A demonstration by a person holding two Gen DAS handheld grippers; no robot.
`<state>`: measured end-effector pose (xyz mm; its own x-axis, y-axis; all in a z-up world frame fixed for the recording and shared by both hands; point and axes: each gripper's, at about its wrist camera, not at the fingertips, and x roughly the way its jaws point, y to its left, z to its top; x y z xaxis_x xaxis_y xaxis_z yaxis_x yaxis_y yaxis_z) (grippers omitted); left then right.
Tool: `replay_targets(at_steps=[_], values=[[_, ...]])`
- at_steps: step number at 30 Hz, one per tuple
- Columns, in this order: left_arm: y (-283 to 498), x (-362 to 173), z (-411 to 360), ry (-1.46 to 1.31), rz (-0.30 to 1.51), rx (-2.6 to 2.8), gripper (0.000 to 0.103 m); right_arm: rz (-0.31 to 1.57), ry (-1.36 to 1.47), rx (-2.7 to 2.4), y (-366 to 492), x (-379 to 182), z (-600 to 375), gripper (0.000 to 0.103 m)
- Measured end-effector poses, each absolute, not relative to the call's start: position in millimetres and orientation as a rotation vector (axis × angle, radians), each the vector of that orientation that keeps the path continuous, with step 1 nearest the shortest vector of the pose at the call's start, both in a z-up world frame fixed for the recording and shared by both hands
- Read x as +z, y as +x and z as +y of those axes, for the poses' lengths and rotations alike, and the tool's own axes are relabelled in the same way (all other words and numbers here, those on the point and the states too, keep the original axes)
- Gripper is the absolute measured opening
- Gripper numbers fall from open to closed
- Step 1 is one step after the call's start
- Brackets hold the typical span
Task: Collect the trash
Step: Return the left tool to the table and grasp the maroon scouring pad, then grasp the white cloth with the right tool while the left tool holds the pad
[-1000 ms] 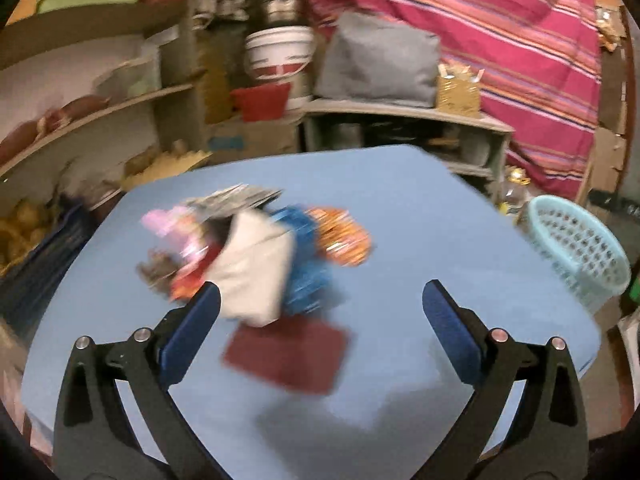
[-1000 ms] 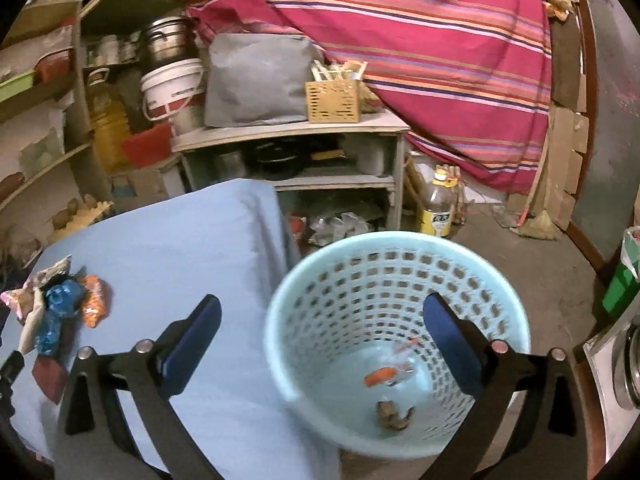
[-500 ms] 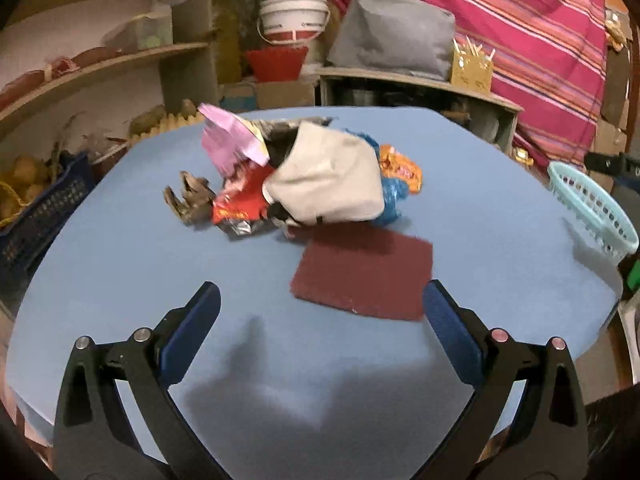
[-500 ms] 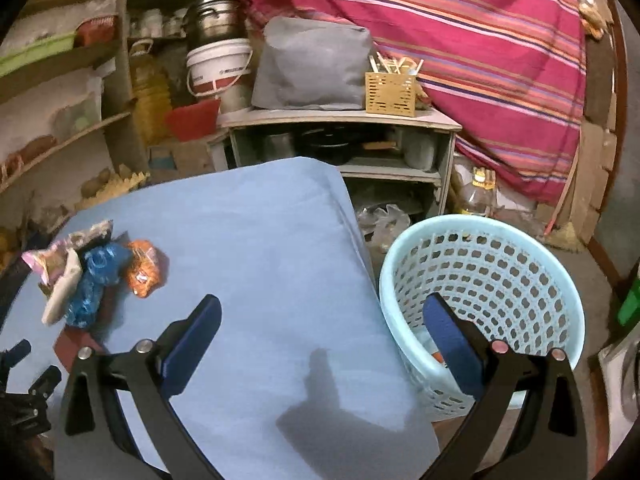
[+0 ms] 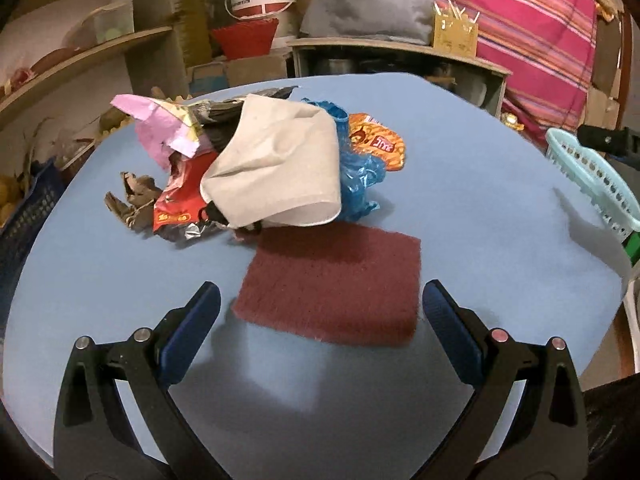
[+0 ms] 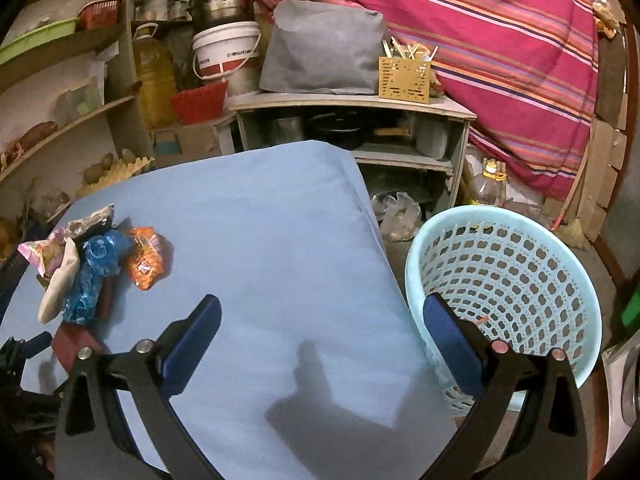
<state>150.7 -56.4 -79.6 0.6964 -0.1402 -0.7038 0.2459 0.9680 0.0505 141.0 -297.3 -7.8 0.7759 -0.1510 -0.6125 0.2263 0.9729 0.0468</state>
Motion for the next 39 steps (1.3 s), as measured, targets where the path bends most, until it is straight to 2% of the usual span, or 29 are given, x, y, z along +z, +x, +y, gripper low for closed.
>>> replay_targets(at_steps=[7,13,23,31,39], values=[[162,-83,-59,0.123,0.825,-0.261,0.097,0.657,0.128,-0.19,143,-8,-296,0.099],[161,-85,-59,0.129,0.813,-0.286,0.087,0.67,0.118,-0.182,147,-12,-289,0.099],[138,-81,-41,0.132,0.793,-0.293,0.086,0.657,0.059,-0.155,151,-10,-265,0.099],[112,-50,-9,0.103,0.712,-0.271,0.086,0.654,0.035,-0.106,161,-8,-236,0.099],[131,-6,53,0.044,0.613,-0.108,0.086,0.619,0.003,-0.048,169,-1,-195,0.099]])
